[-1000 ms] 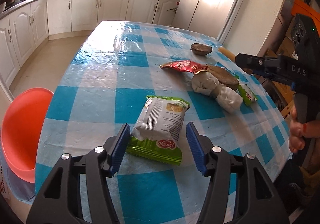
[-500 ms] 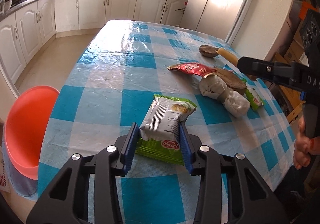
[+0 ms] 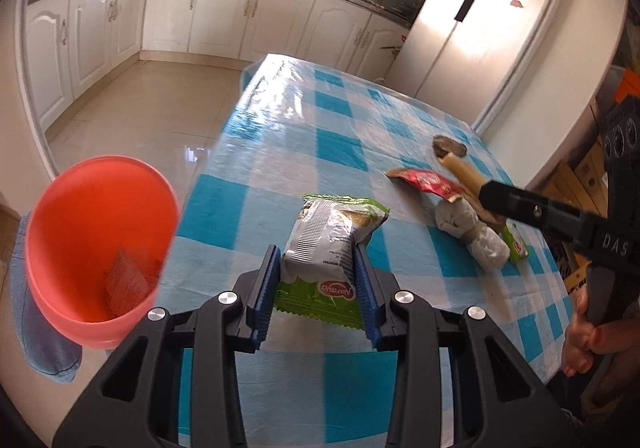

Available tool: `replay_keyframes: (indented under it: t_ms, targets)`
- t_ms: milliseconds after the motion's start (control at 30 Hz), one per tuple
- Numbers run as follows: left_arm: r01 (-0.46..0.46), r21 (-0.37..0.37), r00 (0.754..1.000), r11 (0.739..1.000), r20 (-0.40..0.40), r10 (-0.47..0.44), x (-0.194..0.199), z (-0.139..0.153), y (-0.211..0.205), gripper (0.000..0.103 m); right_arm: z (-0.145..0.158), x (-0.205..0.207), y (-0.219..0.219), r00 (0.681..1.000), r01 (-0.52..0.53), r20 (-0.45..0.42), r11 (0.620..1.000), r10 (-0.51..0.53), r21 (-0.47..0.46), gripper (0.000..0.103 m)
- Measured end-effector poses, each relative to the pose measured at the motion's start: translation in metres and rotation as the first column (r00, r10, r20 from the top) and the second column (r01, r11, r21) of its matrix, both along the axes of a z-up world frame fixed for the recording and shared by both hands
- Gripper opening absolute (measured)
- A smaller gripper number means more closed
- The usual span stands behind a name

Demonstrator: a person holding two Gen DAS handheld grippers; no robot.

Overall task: Collect trash
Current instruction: 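Carry wrapper and tray to the orange bucket and open both tools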

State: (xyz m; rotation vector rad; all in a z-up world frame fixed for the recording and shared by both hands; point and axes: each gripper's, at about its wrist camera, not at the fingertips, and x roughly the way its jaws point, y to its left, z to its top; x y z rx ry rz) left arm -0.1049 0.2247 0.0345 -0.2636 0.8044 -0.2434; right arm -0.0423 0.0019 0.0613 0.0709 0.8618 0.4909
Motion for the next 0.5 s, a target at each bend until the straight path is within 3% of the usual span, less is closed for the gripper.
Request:
replay_keyframes:
  t_ms: [233, 500]
  targets:
    - [-0.125, 0.008, 0.992, 0.992, 0.02, 0.125, -0.001, 0.009, 0.046, 0.038, 0.001, 0.007, 0.043, 0.994, -0.108, -0.014, 0.994, 0.108, 0.032, 0.062]
    - [-0.27, 0.041, 0.962, 0.962, -0.031, 0.271, 0.006, -0.008, 0.105, 0.038, -0.005, 0.02, 0.124, 0.959, -0.282, -0.019, 0.959, 0.283, 0.021, 0.062]
